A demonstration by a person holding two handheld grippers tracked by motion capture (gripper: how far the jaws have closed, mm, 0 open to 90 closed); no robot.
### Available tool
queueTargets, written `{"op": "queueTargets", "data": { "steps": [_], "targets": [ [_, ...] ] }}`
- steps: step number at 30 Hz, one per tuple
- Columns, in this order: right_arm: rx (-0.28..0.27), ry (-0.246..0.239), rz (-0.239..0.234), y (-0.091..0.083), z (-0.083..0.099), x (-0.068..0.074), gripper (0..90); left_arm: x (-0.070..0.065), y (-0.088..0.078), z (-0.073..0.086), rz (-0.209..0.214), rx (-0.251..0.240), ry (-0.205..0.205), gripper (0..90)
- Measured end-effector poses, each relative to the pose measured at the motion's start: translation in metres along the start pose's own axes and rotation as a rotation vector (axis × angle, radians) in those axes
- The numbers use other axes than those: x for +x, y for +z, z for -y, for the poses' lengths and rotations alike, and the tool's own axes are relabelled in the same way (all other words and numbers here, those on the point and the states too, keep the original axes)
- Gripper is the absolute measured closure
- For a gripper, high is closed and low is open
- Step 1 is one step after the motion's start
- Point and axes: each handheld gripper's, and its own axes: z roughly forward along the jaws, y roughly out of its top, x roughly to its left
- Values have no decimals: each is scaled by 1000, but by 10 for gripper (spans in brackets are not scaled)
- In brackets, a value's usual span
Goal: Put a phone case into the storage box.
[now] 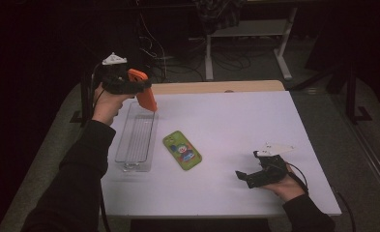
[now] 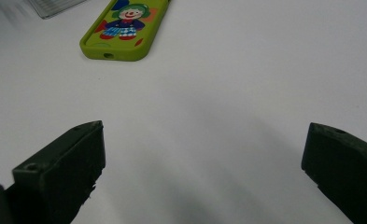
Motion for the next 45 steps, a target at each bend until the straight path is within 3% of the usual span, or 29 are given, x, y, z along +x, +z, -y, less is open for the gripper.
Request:
{"op": "queueTargets", "data": {
  "steps": [6,14,18,24,29,43,45],
  "targets": [
    [6,5,1,0,1,0,0,18,15,13,-62,51,-21,161],
    [2,10,-5,-1,1,-2,0,27,39,29,-115,106,-66,157],
    [0,9,-3,-1,1,-2,0,29,50,38,-156,145,-63,156],
    [-9,4,-3,-2,1,-3,0,35,59,49,-156,164,-104,154],
    [-6,5,-4,-1,0,-2,0,35,67,53,-166,190,-91,152],
    [-2,9,-7,-1,0,-2,0,28,83,56,-194,166,-90,133],
    [-2,10,-8,-1,0,-2,0,30,82,56,-183,171,-86,123]
  ]
}}
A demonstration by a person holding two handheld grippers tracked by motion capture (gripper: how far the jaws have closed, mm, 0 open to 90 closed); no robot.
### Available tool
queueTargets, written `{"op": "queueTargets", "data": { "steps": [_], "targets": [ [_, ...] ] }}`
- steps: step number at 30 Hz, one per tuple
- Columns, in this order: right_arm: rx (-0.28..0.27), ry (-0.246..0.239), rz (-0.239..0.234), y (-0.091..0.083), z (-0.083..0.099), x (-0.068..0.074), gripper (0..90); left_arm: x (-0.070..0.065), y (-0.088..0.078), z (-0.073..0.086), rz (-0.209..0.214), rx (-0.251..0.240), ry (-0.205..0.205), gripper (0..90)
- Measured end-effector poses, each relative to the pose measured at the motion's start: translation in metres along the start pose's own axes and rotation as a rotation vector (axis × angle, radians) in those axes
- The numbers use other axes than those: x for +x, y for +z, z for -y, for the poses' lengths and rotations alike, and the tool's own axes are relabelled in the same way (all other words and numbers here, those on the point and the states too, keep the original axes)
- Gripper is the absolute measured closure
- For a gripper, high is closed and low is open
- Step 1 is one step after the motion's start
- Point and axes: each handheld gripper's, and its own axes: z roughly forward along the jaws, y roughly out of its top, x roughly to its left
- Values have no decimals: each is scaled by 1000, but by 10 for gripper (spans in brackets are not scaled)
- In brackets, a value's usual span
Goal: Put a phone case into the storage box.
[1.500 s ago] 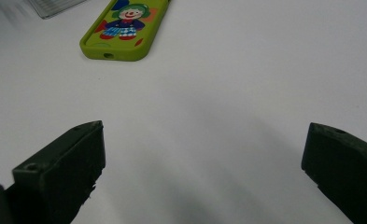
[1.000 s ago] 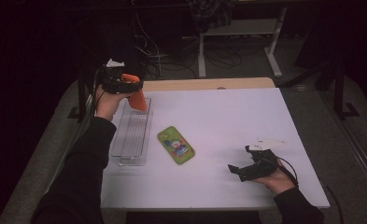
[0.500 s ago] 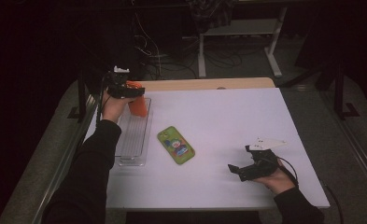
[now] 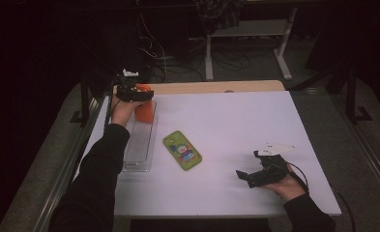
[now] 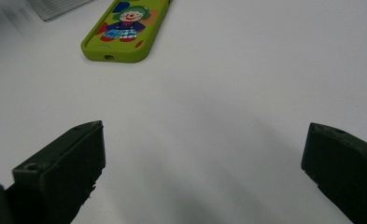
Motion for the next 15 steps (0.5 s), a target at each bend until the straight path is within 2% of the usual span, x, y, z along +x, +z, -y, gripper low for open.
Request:
{"op": "queueTargets", "data": {
  "steps": [7,11,15],
  "targets": [
    [1,1,-3,0,0,1,0,3,0,-1,-12,-34,-31,23],
    [3,0,-3,0,0,0,0,8,-5,-2,-3,-57,-35,10],
    [4,0,-6,1,0,0,0,12,-11,-2,11,-52,-29,10]
  ]
}}
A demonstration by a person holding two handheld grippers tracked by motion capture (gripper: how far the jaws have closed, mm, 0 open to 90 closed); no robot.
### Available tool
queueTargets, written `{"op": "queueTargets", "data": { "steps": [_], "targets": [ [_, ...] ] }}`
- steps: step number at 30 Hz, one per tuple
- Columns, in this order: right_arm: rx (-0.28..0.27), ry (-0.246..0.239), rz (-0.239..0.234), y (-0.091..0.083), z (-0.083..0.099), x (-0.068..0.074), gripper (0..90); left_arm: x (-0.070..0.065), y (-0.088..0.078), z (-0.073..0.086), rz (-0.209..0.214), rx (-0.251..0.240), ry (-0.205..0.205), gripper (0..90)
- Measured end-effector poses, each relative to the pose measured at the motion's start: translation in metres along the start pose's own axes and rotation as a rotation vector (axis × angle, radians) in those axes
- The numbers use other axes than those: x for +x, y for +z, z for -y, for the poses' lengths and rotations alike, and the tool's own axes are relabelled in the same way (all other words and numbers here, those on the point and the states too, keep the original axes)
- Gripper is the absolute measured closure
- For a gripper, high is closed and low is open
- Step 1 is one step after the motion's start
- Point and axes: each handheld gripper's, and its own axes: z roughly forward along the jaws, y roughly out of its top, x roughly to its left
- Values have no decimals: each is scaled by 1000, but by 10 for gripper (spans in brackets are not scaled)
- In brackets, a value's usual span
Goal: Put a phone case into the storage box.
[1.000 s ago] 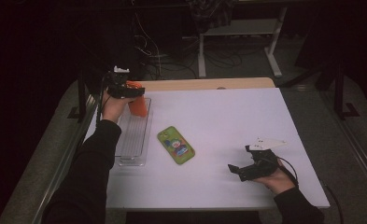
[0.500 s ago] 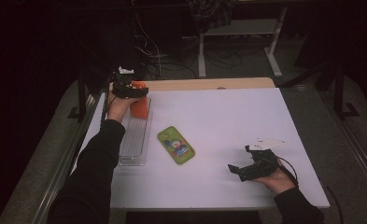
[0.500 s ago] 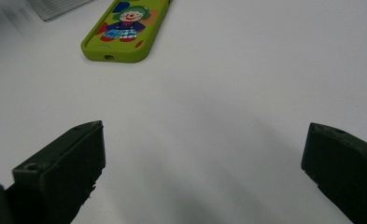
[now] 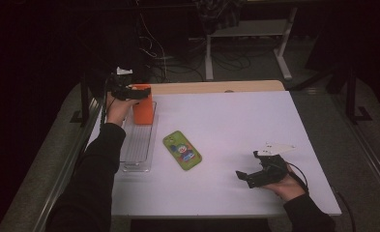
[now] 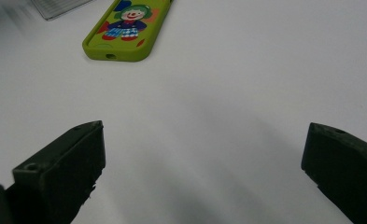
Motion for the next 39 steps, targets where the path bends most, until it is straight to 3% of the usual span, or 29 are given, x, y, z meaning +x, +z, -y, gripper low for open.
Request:
{"op": "queueTargets", "data": {
  "steps": [3,15,26,29,39],
  "targets": [
    [0,3,0,0,0,0,0,0,-7,-1,18,16,24,9],
    [2,-3,4,0,0,0,0,-19,-43,3,198,36,95,10],
    [-3,-5,9,1,-1,0,0,-54,-65,10,327,29,142,10],
    [-4,-8,10,1,-1,0,0,-64,-70,14,372,21,132,12],
    [2,-4,4,2,-2,0,0,-95,-81,36,471,25,140,118]
  ]
}}
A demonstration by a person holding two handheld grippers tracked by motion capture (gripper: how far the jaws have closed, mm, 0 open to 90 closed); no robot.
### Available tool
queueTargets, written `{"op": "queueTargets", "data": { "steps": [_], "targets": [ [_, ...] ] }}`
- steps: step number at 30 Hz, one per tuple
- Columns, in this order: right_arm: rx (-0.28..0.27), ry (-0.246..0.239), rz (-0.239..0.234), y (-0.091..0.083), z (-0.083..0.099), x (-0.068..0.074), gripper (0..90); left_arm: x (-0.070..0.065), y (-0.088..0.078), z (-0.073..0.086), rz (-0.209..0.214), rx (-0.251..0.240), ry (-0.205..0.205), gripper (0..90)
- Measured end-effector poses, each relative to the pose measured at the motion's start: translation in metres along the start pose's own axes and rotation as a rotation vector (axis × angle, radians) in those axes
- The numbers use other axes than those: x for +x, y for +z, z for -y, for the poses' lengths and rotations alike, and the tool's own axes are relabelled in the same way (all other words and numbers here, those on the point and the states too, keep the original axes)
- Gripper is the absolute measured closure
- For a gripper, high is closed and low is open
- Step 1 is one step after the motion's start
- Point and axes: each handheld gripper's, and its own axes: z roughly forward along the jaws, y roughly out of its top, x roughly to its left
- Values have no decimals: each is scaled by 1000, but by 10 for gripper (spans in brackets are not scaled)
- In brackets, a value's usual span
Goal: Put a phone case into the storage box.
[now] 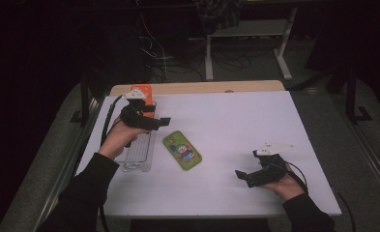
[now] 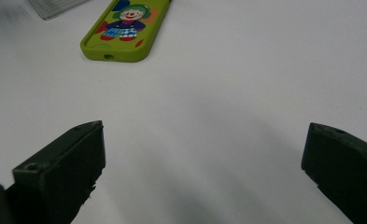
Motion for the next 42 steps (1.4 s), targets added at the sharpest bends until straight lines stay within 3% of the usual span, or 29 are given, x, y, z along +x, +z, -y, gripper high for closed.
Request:
{"op": "queueTargets", "data": {
  "steps": [6,13,17,22,26,30,33,40,42],
  "targets": [
    [2,0,-2,0,-1,0,0,-16,3,11,26,4,7,239],
    [-2,-9,-3,1,-1,0,0,-35,8,28,-8,23,15,463],
    [-2,-11,-2,1,-1,0,0,-46,10,35,-17,47,38,662],
    [-1,-12,-2,1,-1,1,0,-57,15,42,6,75,28,896],
    [-5,-17,-2,1,-2,1,0,-68,22,49,24,102,31,897],
    [-1,-14,-6,1,-2,2,0,-77,26,53,31,125,62,897],
    [2,-16,-7,1,-3,3,0,-84,31,60,38,136,59,897],
    [4,-19,-11,1,-3,4,0,-91,43,80,45,211,78,897],
    [7,-15,-13,2,-3,4,0,-95,47,85,43,224,62,897]
  ]
}}
